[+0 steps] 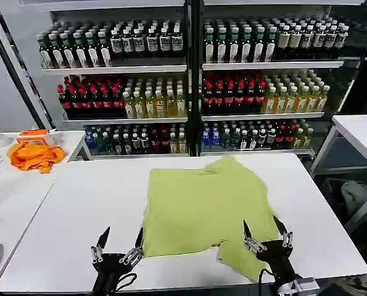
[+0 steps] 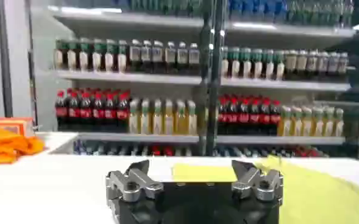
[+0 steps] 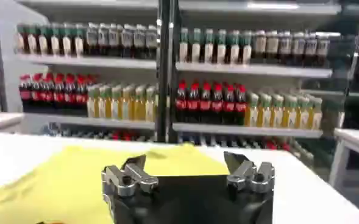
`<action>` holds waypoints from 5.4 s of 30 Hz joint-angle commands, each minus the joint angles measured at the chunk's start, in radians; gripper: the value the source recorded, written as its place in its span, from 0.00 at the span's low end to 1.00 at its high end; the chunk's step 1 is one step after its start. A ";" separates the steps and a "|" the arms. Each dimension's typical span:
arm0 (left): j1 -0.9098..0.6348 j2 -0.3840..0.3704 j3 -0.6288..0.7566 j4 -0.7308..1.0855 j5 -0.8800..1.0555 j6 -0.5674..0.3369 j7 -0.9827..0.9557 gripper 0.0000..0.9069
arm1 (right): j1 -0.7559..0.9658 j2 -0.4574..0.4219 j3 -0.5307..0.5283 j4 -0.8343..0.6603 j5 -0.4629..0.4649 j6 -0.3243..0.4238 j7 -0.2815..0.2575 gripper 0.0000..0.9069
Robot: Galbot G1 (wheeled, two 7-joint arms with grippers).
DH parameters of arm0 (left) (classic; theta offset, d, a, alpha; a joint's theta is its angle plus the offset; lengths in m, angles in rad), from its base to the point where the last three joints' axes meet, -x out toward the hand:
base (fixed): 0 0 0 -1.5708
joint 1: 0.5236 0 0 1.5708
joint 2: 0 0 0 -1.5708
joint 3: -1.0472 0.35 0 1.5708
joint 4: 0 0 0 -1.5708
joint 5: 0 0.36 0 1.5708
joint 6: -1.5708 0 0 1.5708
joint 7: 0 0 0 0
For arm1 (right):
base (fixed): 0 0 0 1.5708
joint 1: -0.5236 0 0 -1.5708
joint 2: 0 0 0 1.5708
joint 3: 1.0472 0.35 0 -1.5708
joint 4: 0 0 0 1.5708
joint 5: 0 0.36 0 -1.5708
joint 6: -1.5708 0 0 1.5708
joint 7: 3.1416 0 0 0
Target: Fold and organize the clothes.
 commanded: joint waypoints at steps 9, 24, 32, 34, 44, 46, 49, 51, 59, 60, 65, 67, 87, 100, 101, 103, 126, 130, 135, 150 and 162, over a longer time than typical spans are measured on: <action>-0.207 0.064 0.068 0.201 -0.055 0.311 -0.037 1.00 | -0.058 0.038 -0.039 -0.081 -0.052 -0.033 0.016 1.00; -0.270 0.091 0.098 0.269 -0.060 0.389 -0.040 0.02 | -0.065 0.070 -0.084 -0.128 -0.043 -0.046 0.026 0.00; -0.262 0.096 0.108 0.279 -0.061 0.395 -0.029 0.02 | -0.073 0.071 -0.094 -0.125 -0.032 -0.045 0.033 0.00; -0.262 0.097 0.110 0.283 -0.067 0.399 -0.028 0.02 | -0.075 0.070 -0.094 -0.121 -0.029 -0.044 0.033 0.00; -0.252 0.106 0.103 0.261 -0.116 0.401 -0.023 0.02 | -0.089 0.064 -0.089 -0.092 -0.023 -0.034 0.032 0.00; -0.240 0.110 0.094 0.231 -0.133 0.391 -0.022 0.02 | -0.096 0.061 -0.084 -0.072 -0.022 -0.029 0.032 0.00; -0.213 0.116 0.074 0.174 -0.162 0.375 -0.014 0.02 | -0.116 0.054 -0.077 -0.028 -0.023 -0.023 0.033 0.00; -0.192 0.120 0.054 0.129 -0.186 0.364 -0.012 0.02 | -0.130 0.049 -0.068 0.007 -0.023 -0.020 0.032 0.00; -0.167 0.158 0.012 0.063 -0.242 0.334 -0.030 0.02 | -0.127 0.030 -0.021 0.109 -0.004 -0.027 0.034 0.00; -0.170 0.161 0.010 0.064 -0.246 0.332 -0.039 0.02 | -0.122 0.028 -0.015 0.111 0.001 -0.028 0.034 0.00; -0.205 0.171 0.017 0.079 -0.264 0.329 -0.051 0.02 | -0.054 0.003 0.032 0.100 0.046 -0.044 0.032 0.00; -0.233 0.178 0.021 0.097 -0.278 0.330 -0.054 0.02 | -0.008 -0.012 0.039 0.076 0.062 -0.055 0.032 0.00; -0.594 0.238 0.143 0.391 -0.315 0.339 -0.061 0.02 | 0.440 -0.173 -0.013 -0.222 0.117 -0.125 0.011 0.00; -0.651 0.209 0.182 0.480 -0.285 0.340 -0.075 0.02 | 0.617 -0.223 -0.093 -0.389 0.048 -0.098 -0.027 0.00; -0.652 0.207 0.183 0.483 -0.283 0.340 -0.075 0.02 | 0.622 -0.225 -0.097 -0.392 0.046 -0.096 -0.030 0.00; -0.657 0.202 0.188 0.492 -0.278 0.339 -0.074 0.02 | 0.634 -0.226 -0.115 -0.413 0.029 -0.092 -0.035 0.00; -0.636 0.173 0.176 0.479 -0.270 0.336 -0.074 1.00 | 0.612 -0.182 -0.130 -0.441 -0.087 -0.066 -0.028 1.00; -0.615 0.171 0.172 0.471 -0.271 0.334 -0.075 1.00 | 0.560 -0.166 -0.085 -0.394 -0.083 -0.070 -0.015 1.00; -0.601 0.156 0.168 0.473 -0.272 0.335 -0.082 1.00 | 0.454 -0.140 -0.026 -0.307 -0.035 -0.133 0.004 1.00; -0.607 0.154 0.184 0.487 -0.277 0.325 -0.085 0.08 | 0.366 -0.089 -0.007 -0.313 0.225 -0.261 0.079 0.00; -0.606 0.165 0.189 0.500 -0.305 0.309 -0.081 0.02 | 0.381 -0.083 -0.014 -0.330 0.264 -0.270 0.088 0.00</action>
